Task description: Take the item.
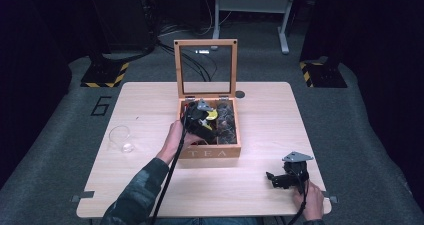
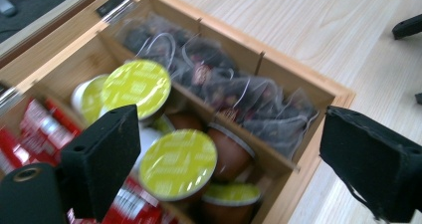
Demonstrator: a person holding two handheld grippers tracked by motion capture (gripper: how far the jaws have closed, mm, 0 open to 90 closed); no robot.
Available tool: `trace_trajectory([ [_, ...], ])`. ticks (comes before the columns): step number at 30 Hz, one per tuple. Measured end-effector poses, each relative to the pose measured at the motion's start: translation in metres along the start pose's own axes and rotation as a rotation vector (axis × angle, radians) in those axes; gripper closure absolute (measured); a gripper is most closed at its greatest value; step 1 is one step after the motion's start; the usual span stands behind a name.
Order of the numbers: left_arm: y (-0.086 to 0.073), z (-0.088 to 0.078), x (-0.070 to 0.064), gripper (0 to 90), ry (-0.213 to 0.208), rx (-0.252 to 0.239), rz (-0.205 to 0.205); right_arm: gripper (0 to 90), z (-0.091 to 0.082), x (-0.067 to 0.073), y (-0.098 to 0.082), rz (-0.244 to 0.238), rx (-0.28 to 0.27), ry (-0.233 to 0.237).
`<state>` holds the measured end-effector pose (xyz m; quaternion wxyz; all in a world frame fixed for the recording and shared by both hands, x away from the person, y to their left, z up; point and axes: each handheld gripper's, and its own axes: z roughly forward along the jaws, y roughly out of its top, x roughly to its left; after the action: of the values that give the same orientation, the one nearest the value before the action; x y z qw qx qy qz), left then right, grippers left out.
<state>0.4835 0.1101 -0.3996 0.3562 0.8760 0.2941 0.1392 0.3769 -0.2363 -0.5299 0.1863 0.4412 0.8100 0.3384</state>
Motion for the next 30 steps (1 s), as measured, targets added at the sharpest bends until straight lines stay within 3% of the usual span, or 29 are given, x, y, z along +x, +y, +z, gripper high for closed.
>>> trace_trajectory([
  [6,0.012,0.025,-0.006,15.9,-0.009,0.018,0.043,0.0,0.0,0.0,0.0,0.0,0.0,0.0],
  [18,0.021,0.057,-0.009,33.7,-0.018,0.08,0.066,0.0,0.0,-0.001,0.0,-0.01,0.005,0.002],
  [22,0.03,0.066,-0.012,42.6,-0.007,0.136,0.097,0.0,0.0,-0.001,0.0,-0.008,0.005,0.002],
  [30,0.027,0.08,-0.01,48.4,-0.001,0.206,0.081,0.0,-0.001,0.0,0.0,-0.01,0.005,0.002],
])
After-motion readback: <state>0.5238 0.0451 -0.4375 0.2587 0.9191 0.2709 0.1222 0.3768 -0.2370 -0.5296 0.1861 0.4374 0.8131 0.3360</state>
